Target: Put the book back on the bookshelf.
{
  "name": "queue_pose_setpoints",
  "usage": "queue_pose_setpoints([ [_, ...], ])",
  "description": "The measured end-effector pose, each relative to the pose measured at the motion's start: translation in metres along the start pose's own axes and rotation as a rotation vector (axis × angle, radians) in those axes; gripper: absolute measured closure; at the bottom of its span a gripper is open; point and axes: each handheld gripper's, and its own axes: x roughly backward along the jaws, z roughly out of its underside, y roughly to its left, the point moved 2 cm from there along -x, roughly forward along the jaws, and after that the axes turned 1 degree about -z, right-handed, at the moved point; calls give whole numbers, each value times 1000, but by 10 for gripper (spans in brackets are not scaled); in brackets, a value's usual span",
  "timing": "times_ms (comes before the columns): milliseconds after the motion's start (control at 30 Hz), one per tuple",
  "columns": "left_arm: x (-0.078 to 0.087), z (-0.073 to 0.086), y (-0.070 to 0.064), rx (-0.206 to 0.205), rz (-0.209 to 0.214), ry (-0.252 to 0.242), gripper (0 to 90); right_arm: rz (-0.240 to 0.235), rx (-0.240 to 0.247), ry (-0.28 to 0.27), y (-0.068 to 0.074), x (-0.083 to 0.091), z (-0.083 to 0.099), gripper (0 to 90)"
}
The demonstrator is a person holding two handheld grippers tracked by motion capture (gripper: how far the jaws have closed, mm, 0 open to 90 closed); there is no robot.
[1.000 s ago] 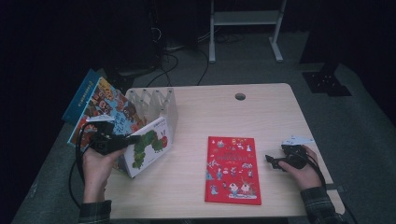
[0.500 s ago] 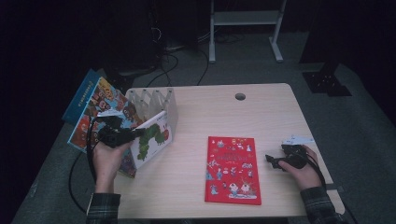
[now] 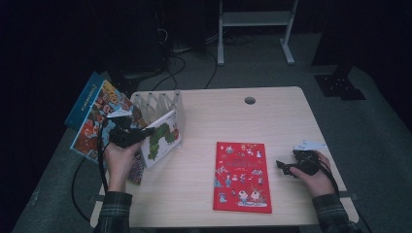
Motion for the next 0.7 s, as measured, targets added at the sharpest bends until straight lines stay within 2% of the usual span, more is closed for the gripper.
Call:
queue_pose_setpoints([
  [300,-14,-10,-1,-2,-34,-35,757,1,2,1,0,0,0,135],
  [367,-17,-12,-1,-4,-41,-30,757,1,1,1,0,0,-1,135],
  [567,-32,-13,0,26,-32,-43,756,0,2,1,-1,-1,-1,135],
  [700,-40,-14,-5,19,-39,-49,756,-2,2,1,-1,-1,-1,135],
])
